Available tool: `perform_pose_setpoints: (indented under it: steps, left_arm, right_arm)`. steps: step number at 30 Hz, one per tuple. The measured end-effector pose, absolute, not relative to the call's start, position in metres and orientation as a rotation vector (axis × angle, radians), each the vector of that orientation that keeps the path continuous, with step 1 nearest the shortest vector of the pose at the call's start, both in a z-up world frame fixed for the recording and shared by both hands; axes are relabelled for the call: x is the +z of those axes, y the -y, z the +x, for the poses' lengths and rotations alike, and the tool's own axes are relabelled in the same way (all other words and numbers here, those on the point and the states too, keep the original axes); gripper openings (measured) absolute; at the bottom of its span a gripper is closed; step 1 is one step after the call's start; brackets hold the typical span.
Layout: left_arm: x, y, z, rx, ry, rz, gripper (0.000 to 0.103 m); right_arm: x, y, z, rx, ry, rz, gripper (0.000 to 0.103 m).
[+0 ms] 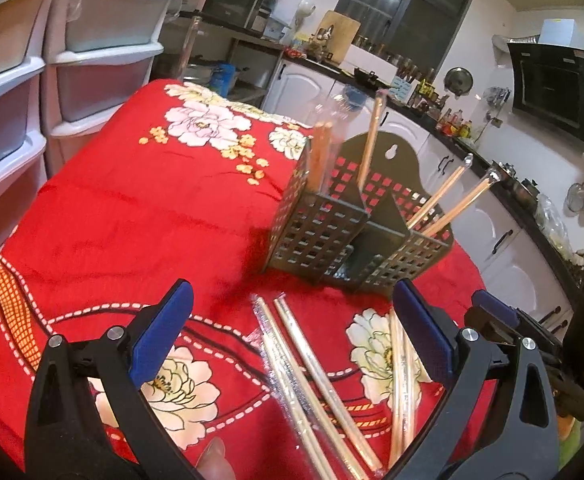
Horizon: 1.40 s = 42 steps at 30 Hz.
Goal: Organize utensils
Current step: 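Move both open grippers down toward the loose wrapped chopsticks on the tablecloth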
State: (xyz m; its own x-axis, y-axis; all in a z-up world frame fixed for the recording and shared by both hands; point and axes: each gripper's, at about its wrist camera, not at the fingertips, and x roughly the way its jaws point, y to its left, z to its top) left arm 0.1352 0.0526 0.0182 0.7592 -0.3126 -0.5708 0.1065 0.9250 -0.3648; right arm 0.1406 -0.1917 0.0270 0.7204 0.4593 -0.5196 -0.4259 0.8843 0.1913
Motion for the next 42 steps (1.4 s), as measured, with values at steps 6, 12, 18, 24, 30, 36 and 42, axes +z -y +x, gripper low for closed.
perform_pose_setpoints:
  steps: [6,12,18,24,30,36,42]
  left_arm:
    - [0.004,-0.058,0.137,-0.208,-0.7,-0.328,0.091]
    - [-0.008,-0.057,0.142,-0.208,-0.742,-0.321,0.083]
    - [-0.027,-0.058,0.152,-0.21,-0.809,-0.342,0.049]
    - [-0.037,-0.056,0.16,-0.234,-0.85,-0.369,0.034]
    - [-0.046,-0.057,0.173,-0.252,-0.896,-0.421,0.03]
    - [-0.052,-0.053,0.185,-0.268,-0.928,-0.438,0.025]
    - [-0.057,-0.052,0.199,-0.266,-0.949,-0.435,0.025]
  right_arm:
    - [0.016,0.184,0.142,0.503,-0.627,0.046,0.062]
    - [0.002,0.176,0.147,0.512,-0.685,0.021,0.062]
    - [-0.012,0.175,0.156,0.498,-0.744,0.008,0.054]
    - [-0.026,0.175,0.168,0.477,-0.809,0.004,0.042]
    - [-0.037,0.178,0.177,0.452,-0.857,0.016,0.036]
    - [-0.042,0.183,0.184,0.437,-0.884,0.045,0.036]
    - [-0.047,0.187,0.191,0.431,-0.906,0.071,0.036]
